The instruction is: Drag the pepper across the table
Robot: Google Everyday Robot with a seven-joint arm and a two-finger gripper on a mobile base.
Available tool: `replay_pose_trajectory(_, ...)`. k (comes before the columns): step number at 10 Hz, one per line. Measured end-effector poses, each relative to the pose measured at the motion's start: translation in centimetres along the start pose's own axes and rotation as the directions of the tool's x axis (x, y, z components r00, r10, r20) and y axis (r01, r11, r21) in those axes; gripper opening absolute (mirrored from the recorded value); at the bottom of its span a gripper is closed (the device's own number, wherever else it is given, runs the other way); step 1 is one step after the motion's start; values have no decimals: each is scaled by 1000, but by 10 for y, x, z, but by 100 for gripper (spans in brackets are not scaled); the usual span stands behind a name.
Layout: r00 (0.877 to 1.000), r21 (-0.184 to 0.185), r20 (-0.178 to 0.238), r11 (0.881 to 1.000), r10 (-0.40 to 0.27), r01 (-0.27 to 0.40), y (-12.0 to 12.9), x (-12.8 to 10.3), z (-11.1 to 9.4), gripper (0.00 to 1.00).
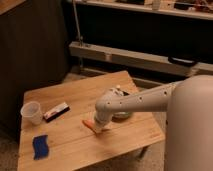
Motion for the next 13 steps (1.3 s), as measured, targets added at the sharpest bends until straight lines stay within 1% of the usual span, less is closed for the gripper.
replay_pose_trajectory(5,1000,2,3,1000,-11,11,-2,-19,4,3)
replay_pose_trajectory(13,1000,9,5,1000,7,-7,-21,-48,10,3)
